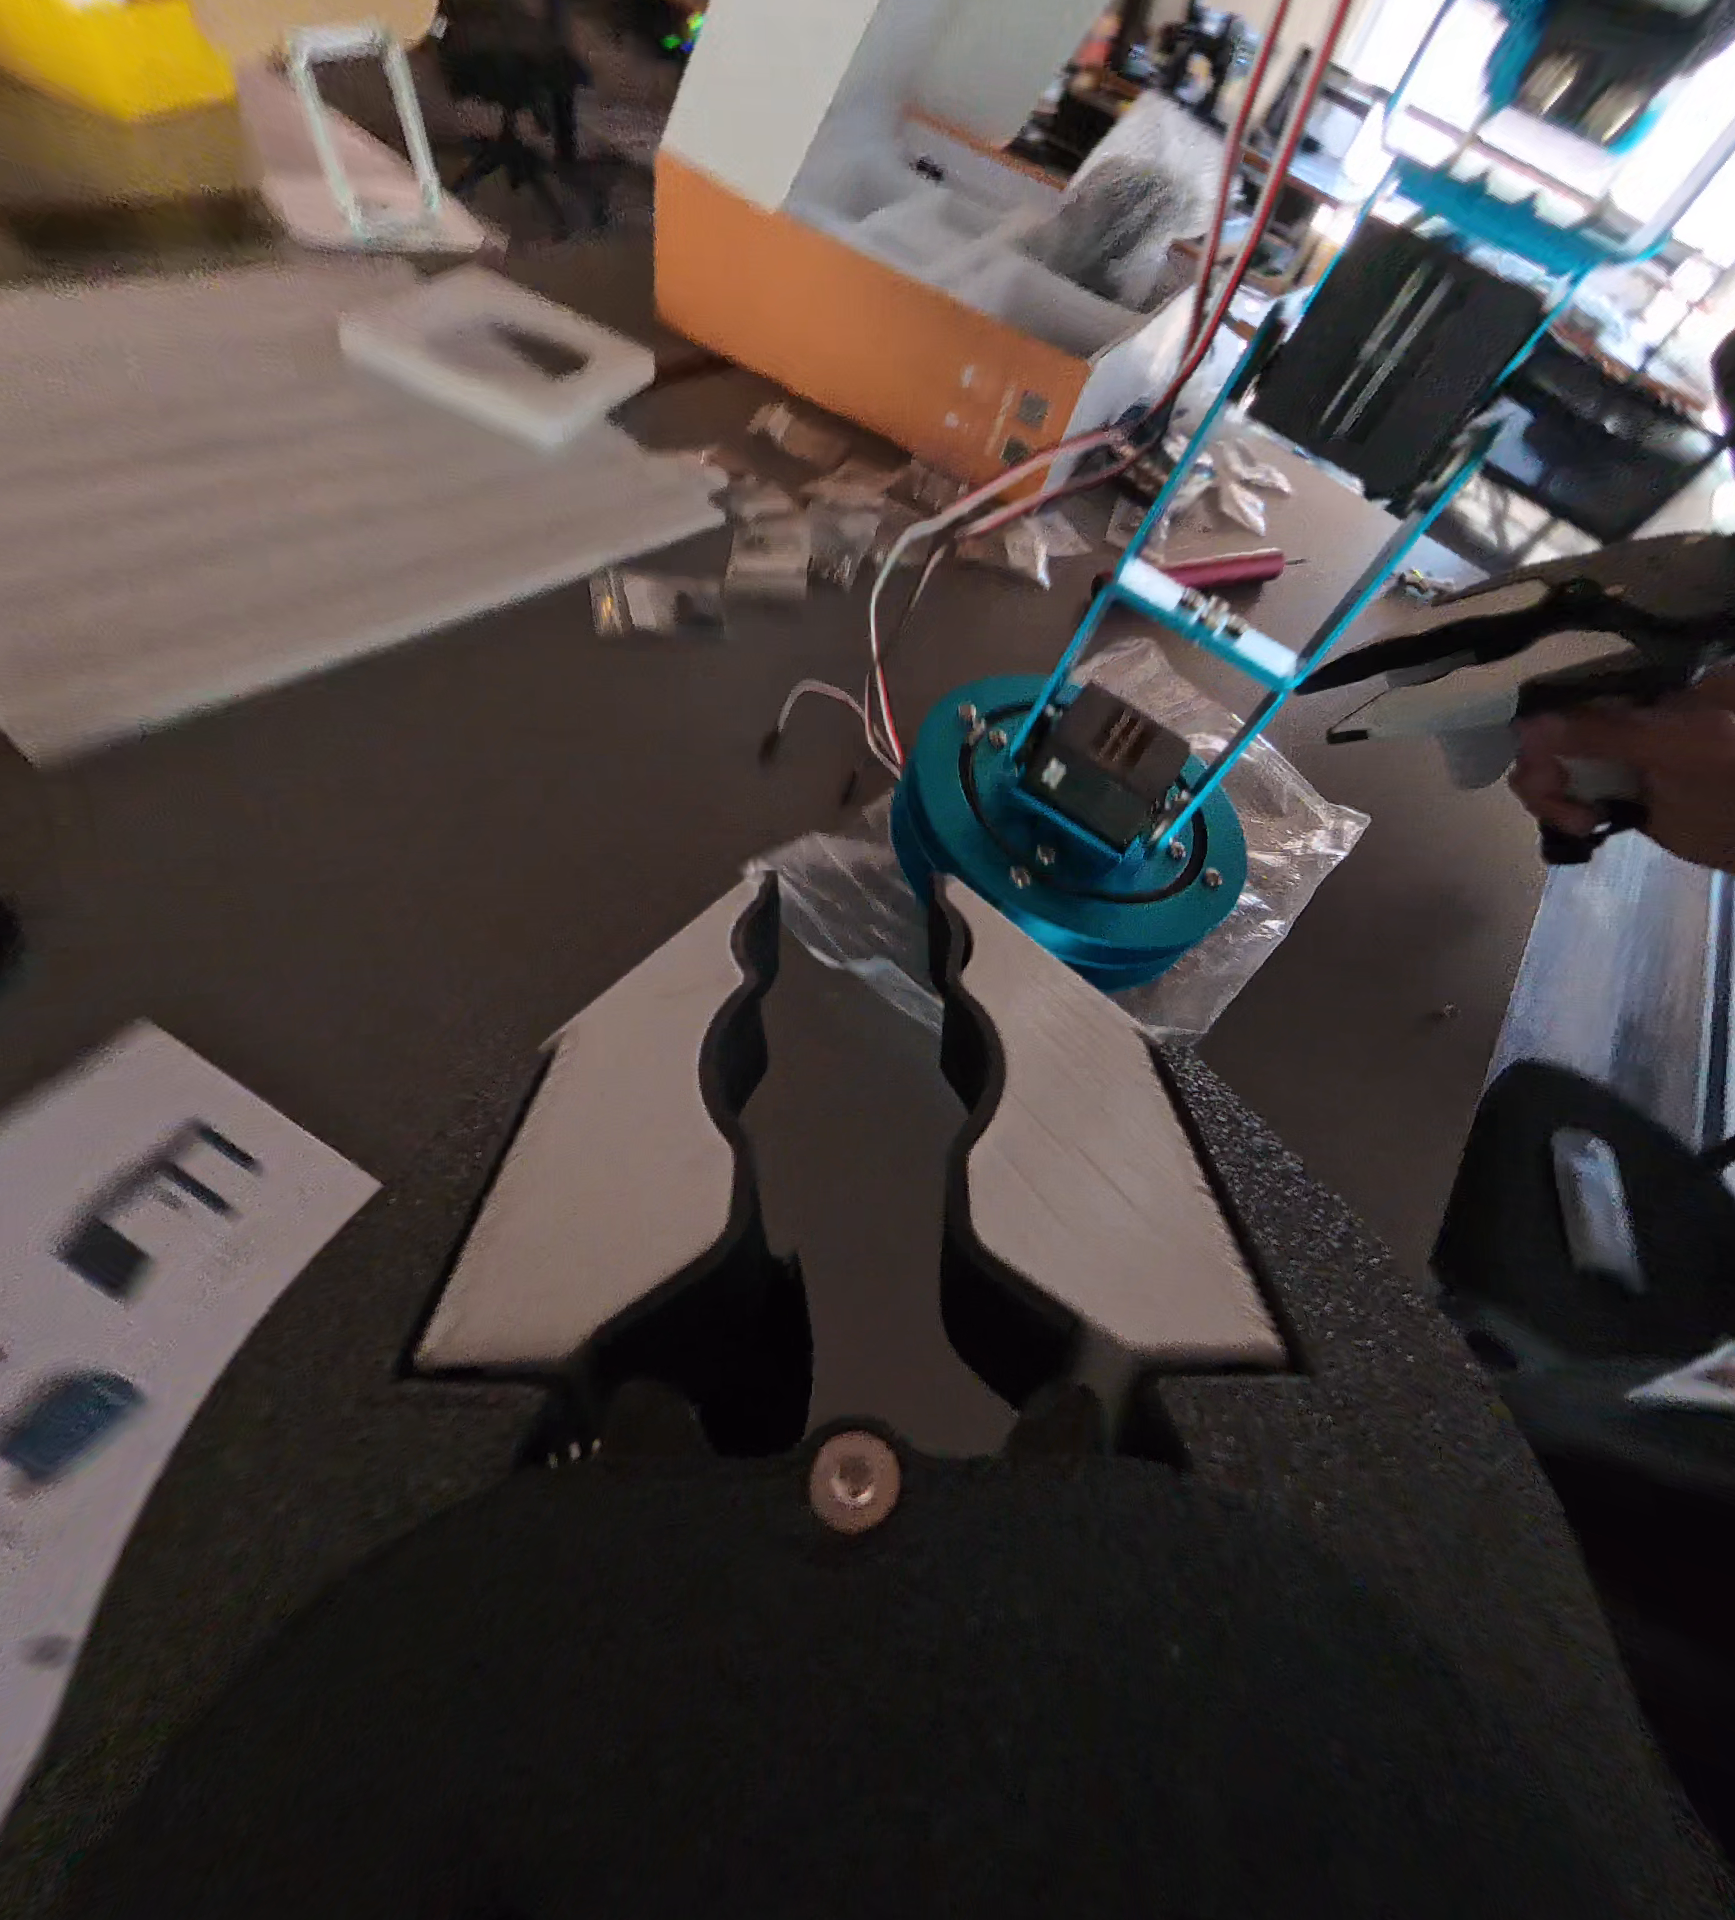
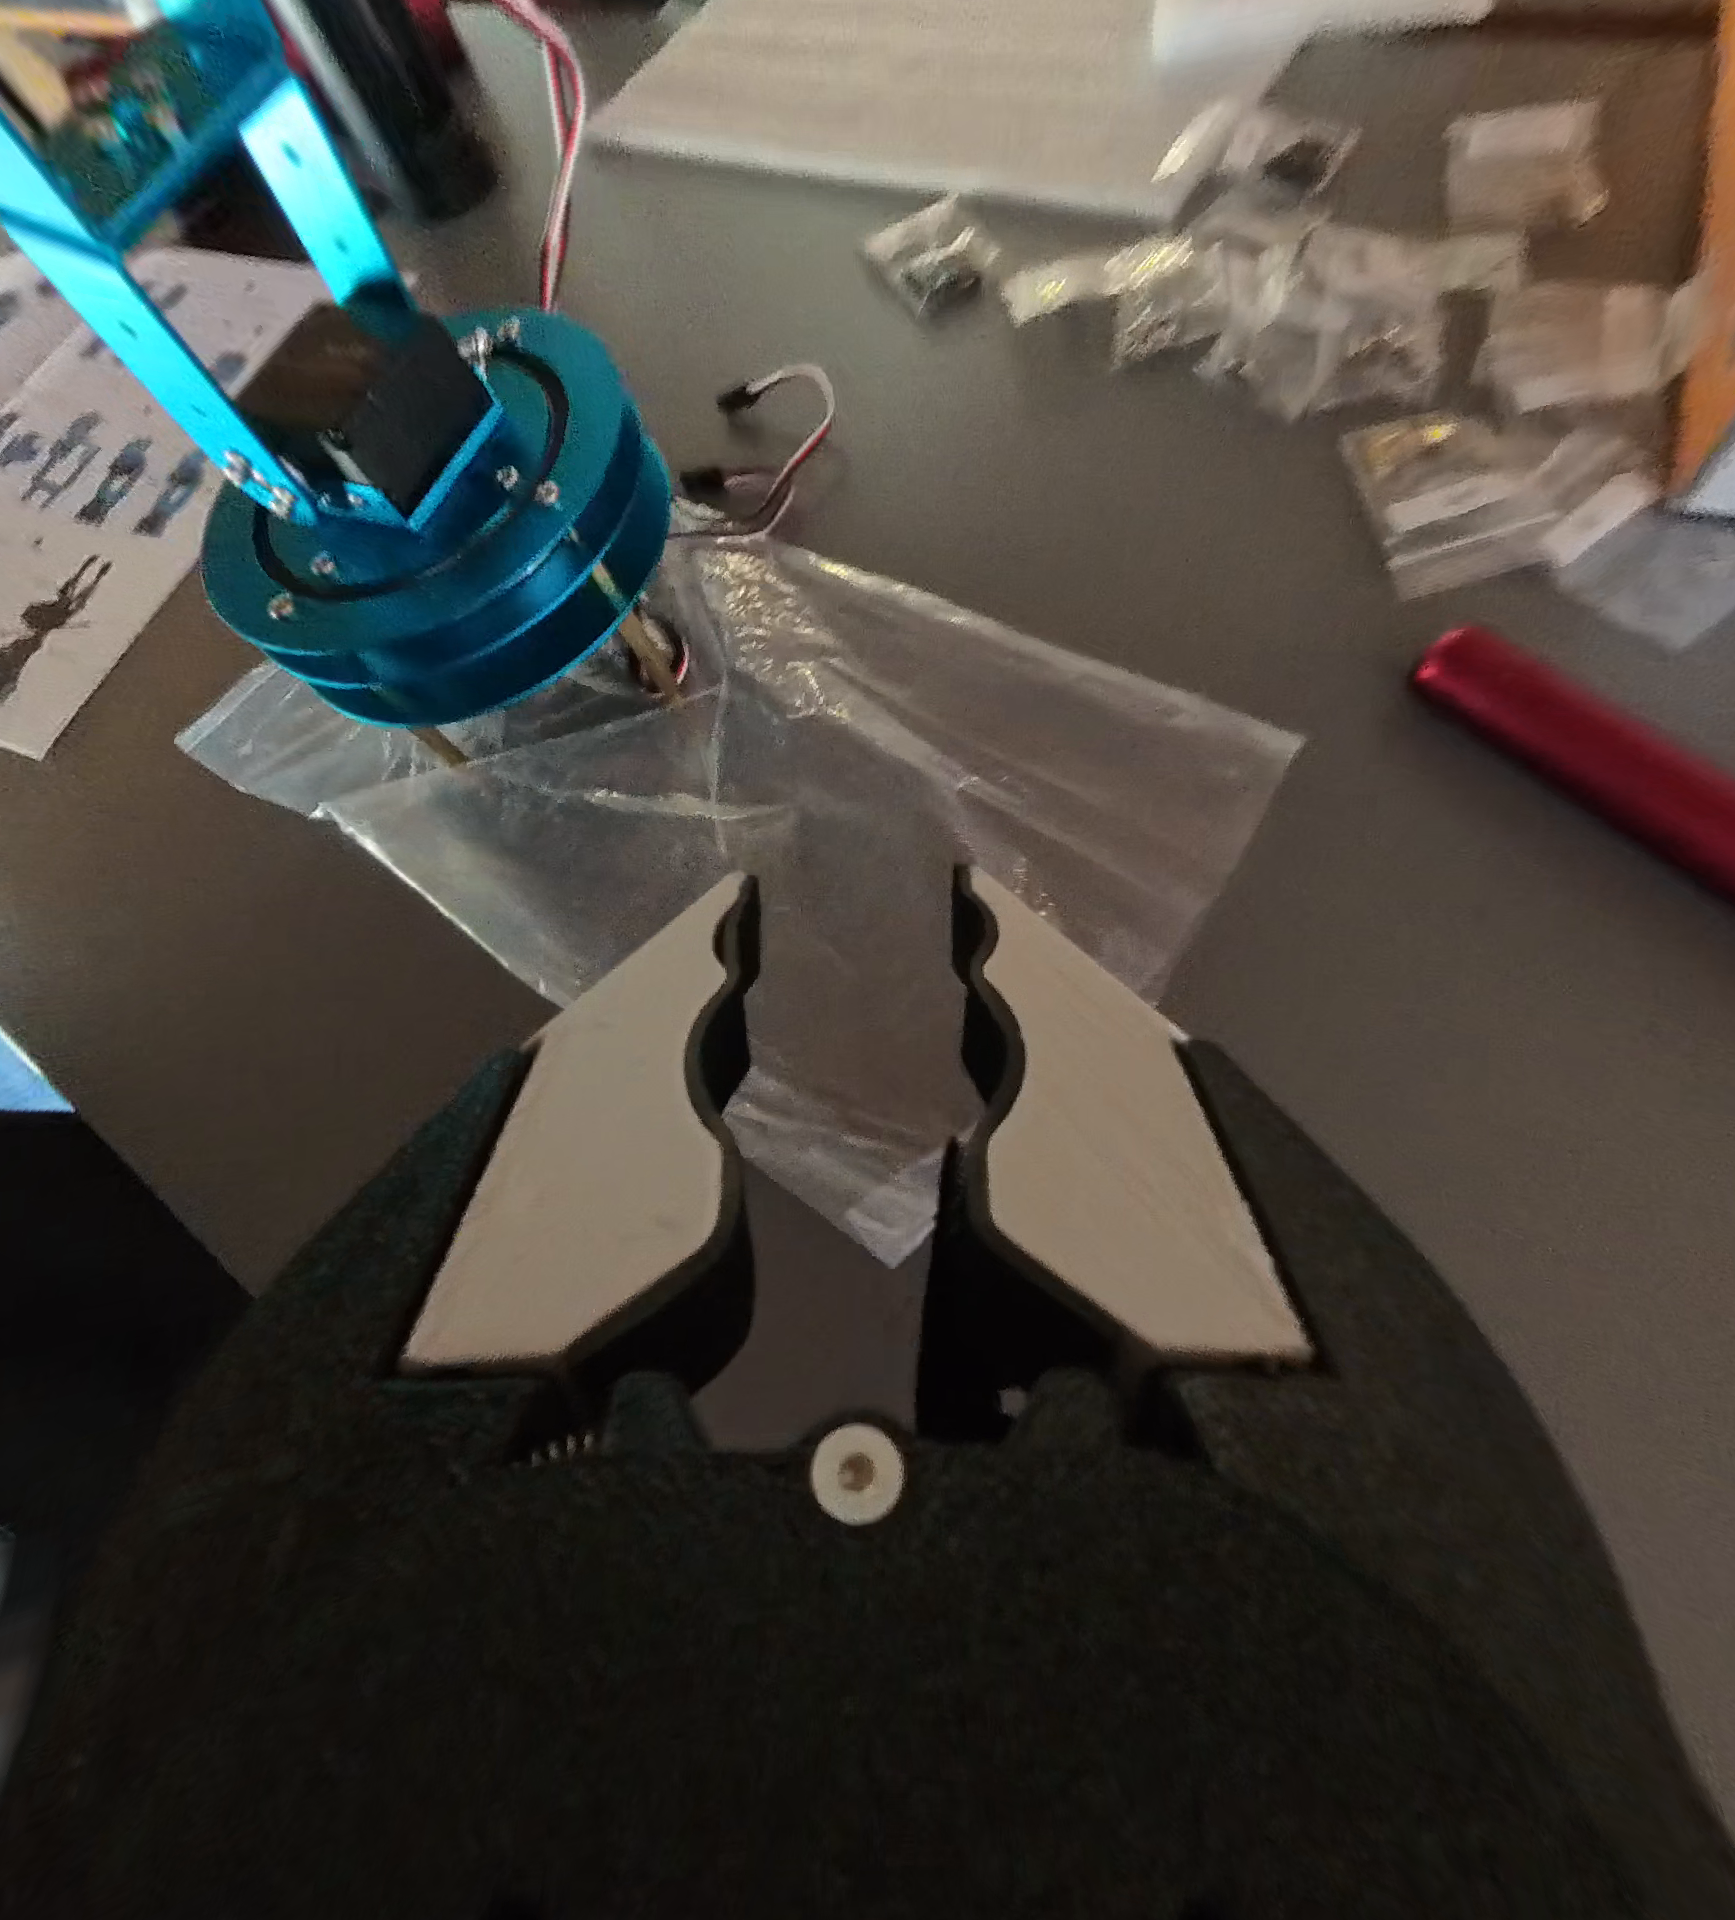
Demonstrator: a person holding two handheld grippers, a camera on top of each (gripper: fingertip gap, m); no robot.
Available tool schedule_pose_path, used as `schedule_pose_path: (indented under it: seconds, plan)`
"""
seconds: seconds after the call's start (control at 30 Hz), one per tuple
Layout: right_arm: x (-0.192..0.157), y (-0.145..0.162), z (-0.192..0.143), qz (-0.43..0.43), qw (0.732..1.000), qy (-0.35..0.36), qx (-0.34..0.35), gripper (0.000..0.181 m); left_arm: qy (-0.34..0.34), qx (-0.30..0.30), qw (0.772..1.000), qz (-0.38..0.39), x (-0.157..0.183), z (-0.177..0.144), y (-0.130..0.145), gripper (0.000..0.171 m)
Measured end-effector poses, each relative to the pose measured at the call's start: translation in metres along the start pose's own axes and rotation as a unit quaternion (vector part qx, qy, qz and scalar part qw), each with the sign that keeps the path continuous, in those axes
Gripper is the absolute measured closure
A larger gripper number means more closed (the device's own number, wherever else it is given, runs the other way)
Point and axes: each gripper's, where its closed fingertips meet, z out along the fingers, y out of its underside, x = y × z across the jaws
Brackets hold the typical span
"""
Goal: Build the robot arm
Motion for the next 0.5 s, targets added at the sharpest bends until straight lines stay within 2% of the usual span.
schedule_pose_path:
  seconds: [0.1, 0.23, 0.5]
  plan:
    - [-0.001, 0.001, 0.017, -0.013, 0.999, -0.022, -0.02, 0.135, -0.039, -0.003, 0.998, -0.059, 0.009, 0.012, 0.033, 0.144]
    - [0.001, 0.006, 0.027, -0.042, 0.998, -0.021, -0.044, 0.126, -0.09, -0.042, 0.992, -0.073, 0.019, 0.02, 0.065, 0.144]
    - [-0.007, 0.021, 0.026, -0.063, 0.994, -0.037, -0.076, 0.115, -0.132, -0.035, 0.988, -0.073, 0.03, 0.002, 0.088, 0.144]
